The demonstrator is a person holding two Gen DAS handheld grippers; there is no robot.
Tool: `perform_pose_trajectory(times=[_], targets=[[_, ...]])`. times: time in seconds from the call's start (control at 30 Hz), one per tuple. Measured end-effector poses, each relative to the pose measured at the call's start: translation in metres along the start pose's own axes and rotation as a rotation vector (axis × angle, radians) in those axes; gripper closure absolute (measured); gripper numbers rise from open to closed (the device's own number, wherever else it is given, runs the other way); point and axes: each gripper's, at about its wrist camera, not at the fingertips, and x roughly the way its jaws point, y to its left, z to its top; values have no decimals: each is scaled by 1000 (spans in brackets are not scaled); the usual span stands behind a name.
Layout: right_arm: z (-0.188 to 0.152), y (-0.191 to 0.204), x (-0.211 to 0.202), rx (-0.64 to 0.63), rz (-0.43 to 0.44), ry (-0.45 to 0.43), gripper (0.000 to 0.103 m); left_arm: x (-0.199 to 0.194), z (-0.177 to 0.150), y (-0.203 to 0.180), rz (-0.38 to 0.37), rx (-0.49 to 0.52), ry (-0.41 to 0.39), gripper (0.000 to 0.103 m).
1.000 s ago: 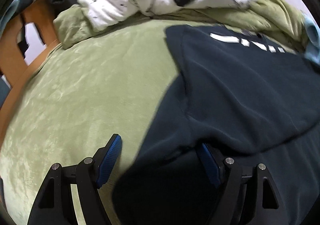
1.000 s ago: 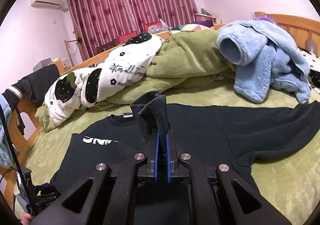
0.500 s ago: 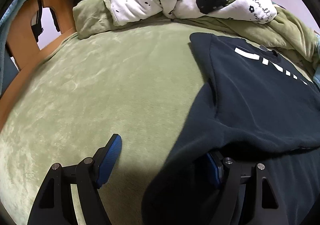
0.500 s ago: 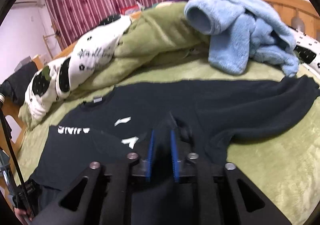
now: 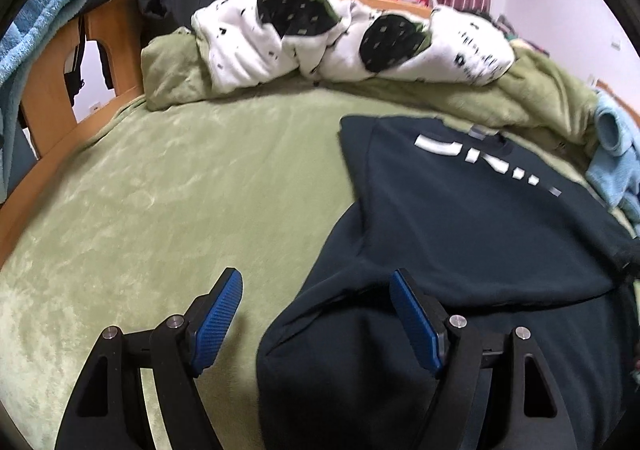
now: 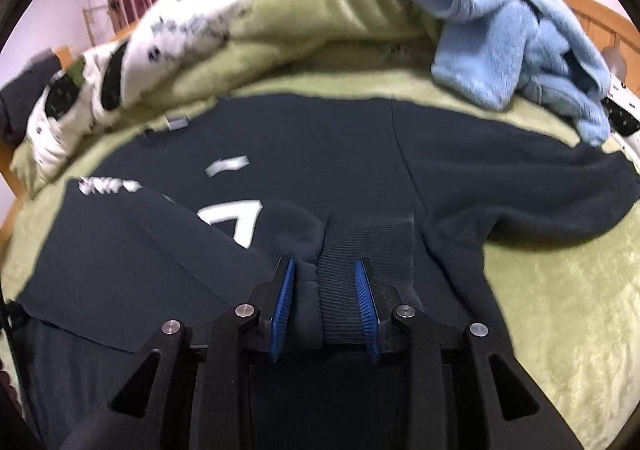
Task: Fold small clothes
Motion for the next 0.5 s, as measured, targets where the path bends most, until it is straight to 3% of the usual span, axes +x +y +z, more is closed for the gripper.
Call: perform_pose_trajectory(times=[0.17,0.4,0.5], targets=[[-6,-7,-1,71,34,-9,72,13,7,-9,44,35,-1,27],[-1,-3,-8,73,30,-32,72,48,-8,-13,105,77,89,27],[1,-4,-14,75,34,-51,72,48,-10,-17,114,95,92,27]])
